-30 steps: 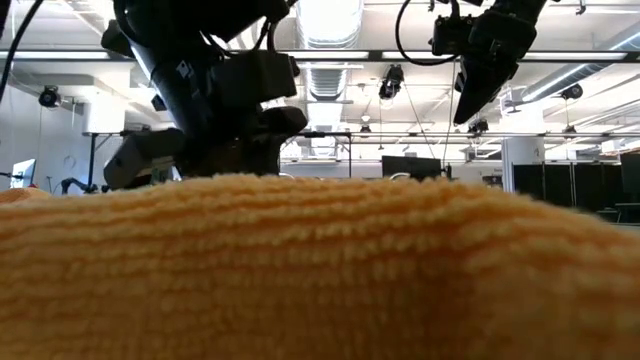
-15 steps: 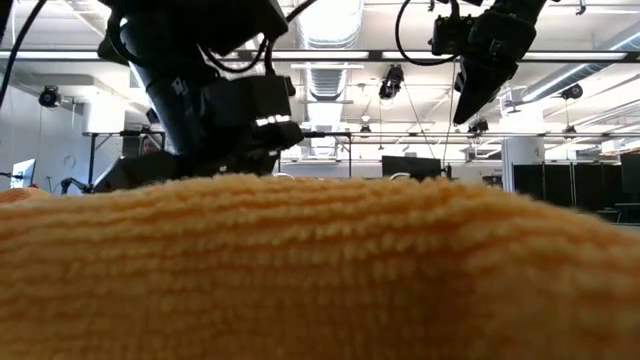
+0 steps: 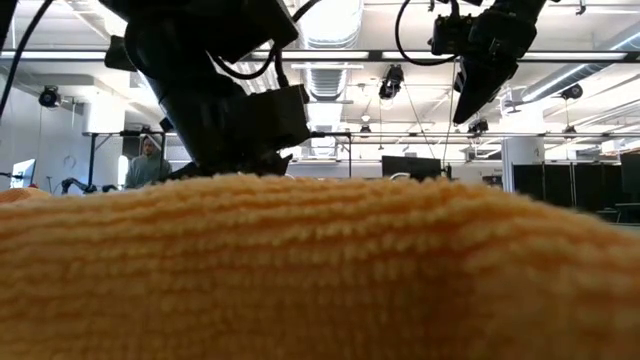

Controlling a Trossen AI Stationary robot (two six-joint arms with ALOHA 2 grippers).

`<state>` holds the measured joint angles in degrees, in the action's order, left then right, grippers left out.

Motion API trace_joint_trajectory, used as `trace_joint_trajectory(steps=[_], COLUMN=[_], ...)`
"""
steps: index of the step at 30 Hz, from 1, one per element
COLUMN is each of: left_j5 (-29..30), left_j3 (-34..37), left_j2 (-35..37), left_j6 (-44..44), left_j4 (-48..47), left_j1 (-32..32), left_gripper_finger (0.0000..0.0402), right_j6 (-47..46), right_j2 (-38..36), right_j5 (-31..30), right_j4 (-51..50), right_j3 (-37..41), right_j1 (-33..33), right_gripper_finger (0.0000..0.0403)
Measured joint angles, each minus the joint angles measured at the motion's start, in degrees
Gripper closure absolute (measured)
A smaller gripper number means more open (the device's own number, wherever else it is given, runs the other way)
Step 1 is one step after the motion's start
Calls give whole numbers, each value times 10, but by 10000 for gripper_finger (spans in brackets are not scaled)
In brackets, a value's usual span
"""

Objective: Fold microfiber towels
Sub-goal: Fold the pink microfiber towel

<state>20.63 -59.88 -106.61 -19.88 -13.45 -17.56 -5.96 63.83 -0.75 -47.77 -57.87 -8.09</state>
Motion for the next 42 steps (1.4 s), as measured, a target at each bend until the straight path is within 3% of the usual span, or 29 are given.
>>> trace_joint_trajectory(steps=[7,15,27,42], left_j5=[0,-4,-5,-6], left_j3=[-2,-14,-14,-13], left_j2=[0,0,28,64], left_j6=[2,61,178,208], left_j4=[-1,-10,-110,-176], left_j1=[0,0,0,0], left_gripper_finger=[310,395,401,401], right_j6=[0,42,43,37], right_j2=[0,0,0,1], right_j5=[85,87,87,83], right_j4=[0,3,4,24], right_j3=[8,34,42,44], right_j1=[9,31,35,37], right_gripper_finger=[364,364,364,364])
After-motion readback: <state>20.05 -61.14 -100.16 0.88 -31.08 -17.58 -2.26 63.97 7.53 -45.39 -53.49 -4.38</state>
